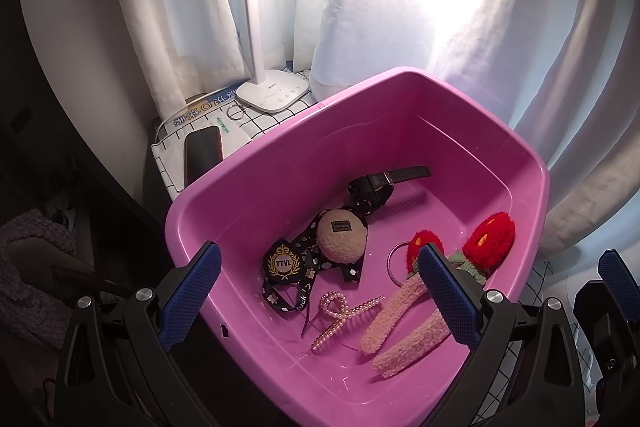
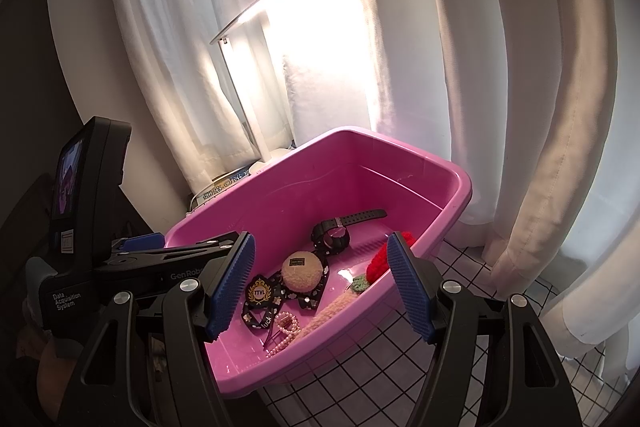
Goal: Organize jewelry
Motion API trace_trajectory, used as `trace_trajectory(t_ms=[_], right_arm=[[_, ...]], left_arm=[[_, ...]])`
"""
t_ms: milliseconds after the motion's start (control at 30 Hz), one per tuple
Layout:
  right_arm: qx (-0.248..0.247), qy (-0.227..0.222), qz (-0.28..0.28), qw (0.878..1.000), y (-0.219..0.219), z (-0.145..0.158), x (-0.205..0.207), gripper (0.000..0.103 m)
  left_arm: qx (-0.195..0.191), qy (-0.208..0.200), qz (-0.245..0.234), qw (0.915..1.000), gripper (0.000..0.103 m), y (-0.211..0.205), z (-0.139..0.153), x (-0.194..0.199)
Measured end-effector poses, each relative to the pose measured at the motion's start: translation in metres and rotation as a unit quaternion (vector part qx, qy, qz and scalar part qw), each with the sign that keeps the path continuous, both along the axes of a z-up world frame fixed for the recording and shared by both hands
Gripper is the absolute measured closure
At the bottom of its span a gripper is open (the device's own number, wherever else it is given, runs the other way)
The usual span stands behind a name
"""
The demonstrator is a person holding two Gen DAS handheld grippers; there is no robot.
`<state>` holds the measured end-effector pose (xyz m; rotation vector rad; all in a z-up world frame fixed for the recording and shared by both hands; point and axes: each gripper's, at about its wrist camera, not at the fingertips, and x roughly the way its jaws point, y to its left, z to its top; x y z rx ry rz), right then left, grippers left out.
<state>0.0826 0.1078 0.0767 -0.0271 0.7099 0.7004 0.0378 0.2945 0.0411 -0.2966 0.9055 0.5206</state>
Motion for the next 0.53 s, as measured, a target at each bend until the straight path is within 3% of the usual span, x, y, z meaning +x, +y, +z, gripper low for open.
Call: trace_trajectory(t_ms=[167, 533], right_arm=[[0.000, -0.001, 0.002, 1.000, -0.0004, 0.0002, -0.0006, 0.038], [0.001, -0.002, 0.002, 1.000, -0.0002, -0.0001, -0.0029, 0.038]], left_arm=[[0.000, -0.018, -0.005, 0.9998, 0.007, -0.0005, 0.0029, -0.0035], [0.000, -0.006, 0.001, 1.0000, 0.006, 0.0015, 0.0027, -0.0035]])
